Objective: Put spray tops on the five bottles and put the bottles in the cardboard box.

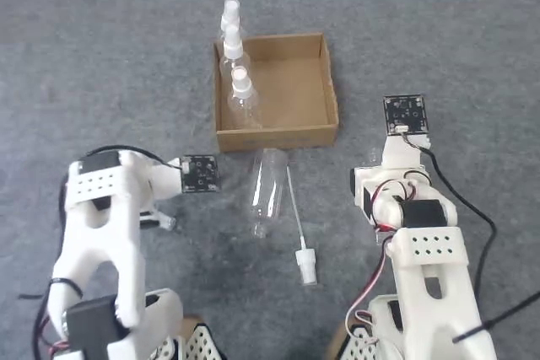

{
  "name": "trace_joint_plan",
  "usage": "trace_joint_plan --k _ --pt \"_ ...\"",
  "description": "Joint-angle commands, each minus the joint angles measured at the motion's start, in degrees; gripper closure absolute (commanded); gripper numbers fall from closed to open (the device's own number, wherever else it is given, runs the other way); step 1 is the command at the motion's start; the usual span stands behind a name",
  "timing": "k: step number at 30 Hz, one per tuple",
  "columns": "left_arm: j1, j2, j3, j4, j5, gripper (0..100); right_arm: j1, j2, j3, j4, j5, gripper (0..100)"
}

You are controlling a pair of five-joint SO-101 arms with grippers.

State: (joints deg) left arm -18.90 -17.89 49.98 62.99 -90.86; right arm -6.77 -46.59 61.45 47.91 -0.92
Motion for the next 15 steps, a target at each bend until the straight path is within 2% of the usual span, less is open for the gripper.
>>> trace_joint_plan --k 1,5,10,15 --pt "1.6 -0.4 1.3 -4.3 -0.6 79 0.8 -2.0 -0.9 -1.5 0.8 98.9" --pt "1.8 2.4 1.0 -5.3 -0.8 79 0.8 -2.0 -0.9 -1.5 0.8 98.9" --pt "0.7 12.7 -5.8 -4.7 1.3 79 0.8 -2.0 -0.9 -1.5 0.9 98.9" --pt "1.1 19.5 -15.8 4.4 5.7 79 0.8 -2.0 -0.9 -1.5 0.9 98.9"
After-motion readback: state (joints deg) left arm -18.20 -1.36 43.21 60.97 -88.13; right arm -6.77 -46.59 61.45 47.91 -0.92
